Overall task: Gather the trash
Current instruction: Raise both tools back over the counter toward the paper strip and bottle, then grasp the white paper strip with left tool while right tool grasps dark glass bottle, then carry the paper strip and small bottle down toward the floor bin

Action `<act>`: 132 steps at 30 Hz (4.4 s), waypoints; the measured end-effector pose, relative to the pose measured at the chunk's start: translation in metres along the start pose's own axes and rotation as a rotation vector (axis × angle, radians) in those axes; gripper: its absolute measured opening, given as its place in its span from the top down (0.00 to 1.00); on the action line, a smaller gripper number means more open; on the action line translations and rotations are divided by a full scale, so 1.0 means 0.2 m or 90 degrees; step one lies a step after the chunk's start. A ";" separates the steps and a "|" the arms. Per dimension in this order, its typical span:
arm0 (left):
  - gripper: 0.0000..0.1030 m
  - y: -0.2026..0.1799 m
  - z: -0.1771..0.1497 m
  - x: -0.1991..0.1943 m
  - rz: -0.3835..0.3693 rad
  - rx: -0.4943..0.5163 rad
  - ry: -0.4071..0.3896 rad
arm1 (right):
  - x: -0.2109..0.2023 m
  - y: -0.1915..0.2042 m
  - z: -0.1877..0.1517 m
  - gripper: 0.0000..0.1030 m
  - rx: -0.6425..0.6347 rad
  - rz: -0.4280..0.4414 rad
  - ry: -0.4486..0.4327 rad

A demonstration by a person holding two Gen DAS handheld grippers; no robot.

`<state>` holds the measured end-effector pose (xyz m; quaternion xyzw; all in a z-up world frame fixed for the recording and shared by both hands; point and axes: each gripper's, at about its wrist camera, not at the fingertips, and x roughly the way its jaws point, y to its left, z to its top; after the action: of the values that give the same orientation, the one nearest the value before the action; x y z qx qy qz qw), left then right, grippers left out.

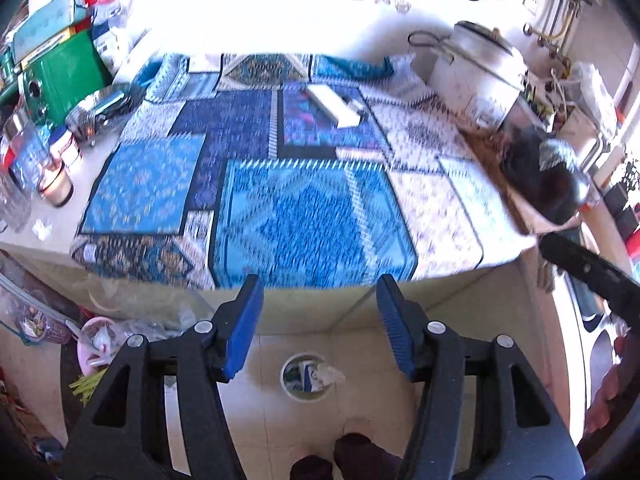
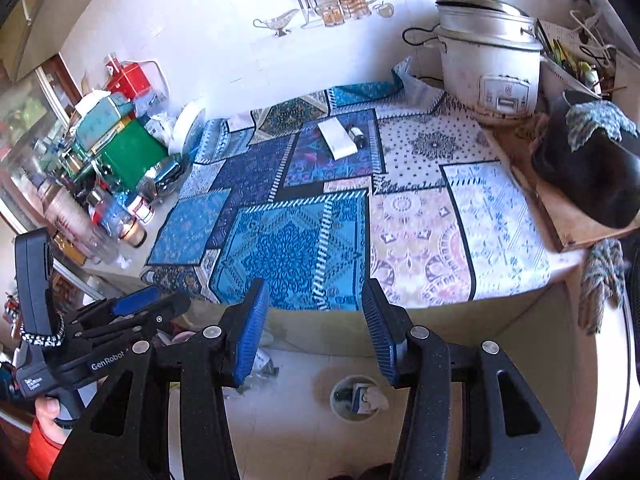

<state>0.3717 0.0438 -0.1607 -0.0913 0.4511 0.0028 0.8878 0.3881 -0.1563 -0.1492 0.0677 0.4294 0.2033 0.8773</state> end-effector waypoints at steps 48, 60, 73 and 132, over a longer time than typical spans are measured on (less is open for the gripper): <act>0.32 0.28 1.44 1.48 0.017 -0.109 0.125 | 1.70 -0.38 1.22 0.75 -0.078 0.023 0.222; 0.32 0.13 1.54 1.78 0.010 -0.114 0.181 | 1.66 -0.54 1.24 0.75 -0.045 0.015 0.211; 0.32 -0.09 1.58 2.03 0.114 -0.053 0.161 | 1.39 -0.80 1.25 0.75 0.033 0.007 0.162; 0.51 0.24 -0.61 0.21 0.040 -0.020 0.088 | 0.38 0.09 -0.59 0.75 0.005 0.021 0.173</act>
<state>0.2950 0.0671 -0.2729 -0.0908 0.5137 0.0312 0.8526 0.3327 -0.1156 -0.2721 0.0498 0.5441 0.2236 0.8072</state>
